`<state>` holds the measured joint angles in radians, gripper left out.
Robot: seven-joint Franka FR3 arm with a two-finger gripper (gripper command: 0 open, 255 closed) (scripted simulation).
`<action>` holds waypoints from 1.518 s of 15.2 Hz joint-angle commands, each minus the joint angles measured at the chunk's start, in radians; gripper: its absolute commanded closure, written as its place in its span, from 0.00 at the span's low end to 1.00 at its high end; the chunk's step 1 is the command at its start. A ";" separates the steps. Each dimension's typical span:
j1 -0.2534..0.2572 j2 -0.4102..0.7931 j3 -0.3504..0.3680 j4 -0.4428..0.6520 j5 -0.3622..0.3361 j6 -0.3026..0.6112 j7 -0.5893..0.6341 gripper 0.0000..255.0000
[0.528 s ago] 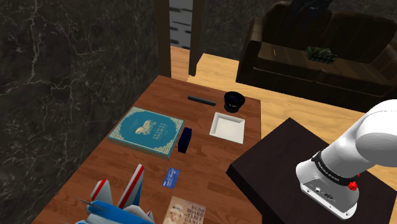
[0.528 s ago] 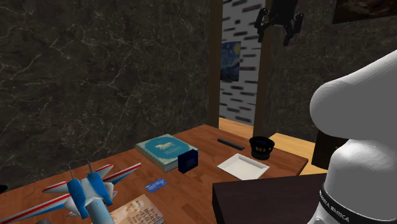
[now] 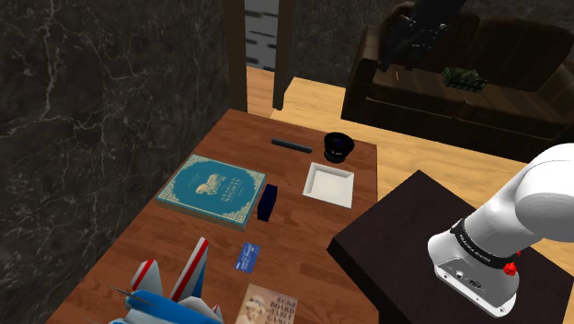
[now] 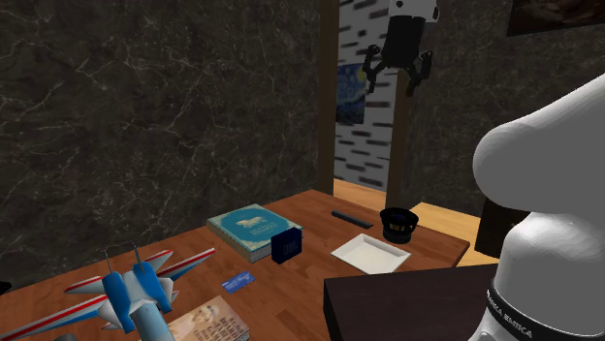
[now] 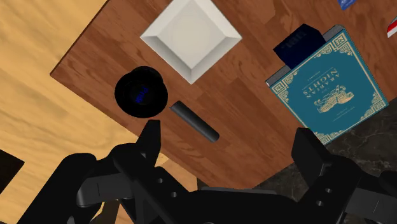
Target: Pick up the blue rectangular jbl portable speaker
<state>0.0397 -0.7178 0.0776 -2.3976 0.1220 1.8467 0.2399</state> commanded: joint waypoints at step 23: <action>0.012 0.662 0.409 -0.050 -0.080 0.616 0.587 0.00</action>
<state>0.0540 -0.1054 0.4719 -2.4627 0.0719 2.4356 0.7841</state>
